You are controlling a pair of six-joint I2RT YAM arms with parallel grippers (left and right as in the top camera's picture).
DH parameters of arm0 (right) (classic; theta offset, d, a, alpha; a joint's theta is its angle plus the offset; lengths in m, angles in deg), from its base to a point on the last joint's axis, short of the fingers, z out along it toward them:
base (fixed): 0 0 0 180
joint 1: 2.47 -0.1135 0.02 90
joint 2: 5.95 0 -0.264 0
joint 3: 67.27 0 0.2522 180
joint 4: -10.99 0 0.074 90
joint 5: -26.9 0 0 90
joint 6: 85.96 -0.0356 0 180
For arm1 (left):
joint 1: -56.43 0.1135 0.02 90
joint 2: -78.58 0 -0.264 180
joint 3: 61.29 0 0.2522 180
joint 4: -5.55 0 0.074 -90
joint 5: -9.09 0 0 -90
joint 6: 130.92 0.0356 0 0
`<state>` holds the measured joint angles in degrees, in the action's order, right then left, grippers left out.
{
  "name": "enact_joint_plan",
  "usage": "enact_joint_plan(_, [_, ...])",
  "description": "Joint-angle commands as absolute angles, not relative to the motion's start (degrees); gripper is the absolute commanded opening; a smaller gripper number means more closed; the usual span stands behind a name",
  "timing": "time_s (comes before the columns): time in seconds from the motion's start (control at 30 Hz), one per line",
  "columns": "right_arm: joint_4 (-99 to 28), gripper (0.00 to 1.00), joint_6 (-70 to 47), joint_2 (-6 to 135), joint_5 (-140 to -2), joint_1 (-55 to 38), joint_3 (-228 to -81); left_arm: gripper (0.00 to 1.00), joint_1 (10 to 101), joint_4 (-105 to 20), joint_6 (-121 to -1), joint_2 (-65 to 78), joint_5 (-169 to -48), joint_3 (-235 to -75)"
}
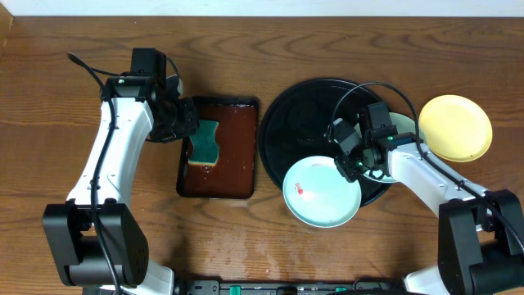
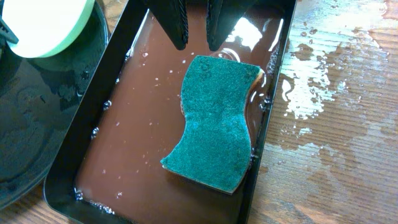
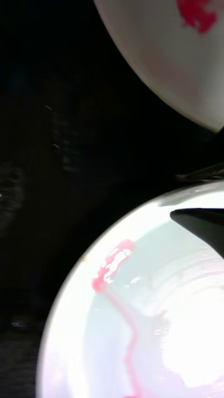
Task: Clean dirty plates on tray and stack at the side
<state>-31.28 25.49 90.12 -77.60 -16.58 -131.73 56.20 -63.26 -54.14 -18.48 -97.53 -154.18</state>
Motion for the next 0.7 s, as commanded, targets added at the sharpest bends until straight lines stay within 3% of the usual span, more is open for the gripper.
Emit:
enact_joint_plan(0.0, [-33.10, 0.15, 24.79, 90.52, -77.51, -17.08, -132.29, 0.14, 56.17, -63.22, -53.39, -18.10, -97.80, -154.01])
enact_joint_plan(0.13, [-33.27, 0.15, 24.62, 90.52, -77.51, -17.14, -132.29, 0.14, 56.17, -63.20, -53.39, -18.10, -97.80, -154.01])
enact_joint_plan(0.2, [-33.27, 0.01, 24.38, 90.49, -77.51, -17.14, -132.29, 0.13, 56.17, -63.22, -53.39, -18.10, -97.80, -154.01])
enact_joint_plan(0.43, [-28.70, 0.01, 19.76, 90.39, -77.47, -17.12, -133.32, 0.14, 56.17, -63.20, -53.39, -18.10, -97.80, -154.01])
enact_joint_plan(0.67, [-18.02, 0.01, 6.04, 90.39, -73.75, -15.83, -134.28, 0.14, 56.17, -63.20, -53.39, -18.10, -97.80, -154.01])
